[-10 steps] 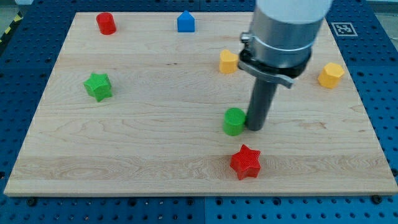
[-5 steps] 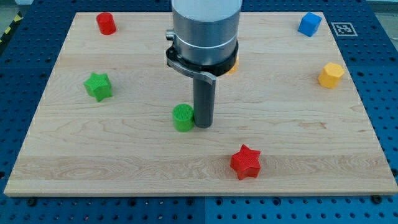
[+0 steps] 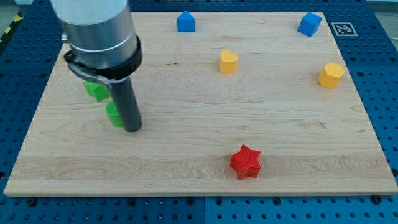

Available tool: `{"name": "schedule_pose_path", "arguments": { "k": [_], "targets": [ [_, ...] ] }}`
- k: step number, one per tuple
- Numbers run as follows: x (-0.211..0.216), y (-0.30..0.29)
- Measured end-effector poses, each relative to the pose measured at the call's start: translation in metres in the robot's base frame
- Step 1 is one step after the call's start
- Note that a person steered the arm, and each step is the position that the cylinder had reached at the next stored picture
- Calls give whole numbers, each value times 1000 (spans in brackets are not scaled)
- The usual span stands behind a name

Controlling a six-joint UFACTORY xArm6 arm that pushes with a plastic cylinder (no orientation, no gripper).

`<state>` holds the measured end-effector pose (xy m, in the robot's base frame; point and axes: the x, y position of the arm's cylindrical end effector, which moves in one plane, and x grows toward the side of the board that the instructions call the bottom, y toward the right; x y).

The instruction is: Place the green circle at the bottom of the green star

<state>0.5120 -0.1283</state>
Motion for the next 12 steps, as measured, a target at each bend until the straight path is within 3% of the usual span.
{"name": "schedule_pose_path", "arguments": {
  "k": [2,3,4,7,8,12],
  "targets": [
    [0,-54],
    [4,-51],
    [21,5],
    [21,33],
    [-4,34],
    [-25,-46]
  ]
}}
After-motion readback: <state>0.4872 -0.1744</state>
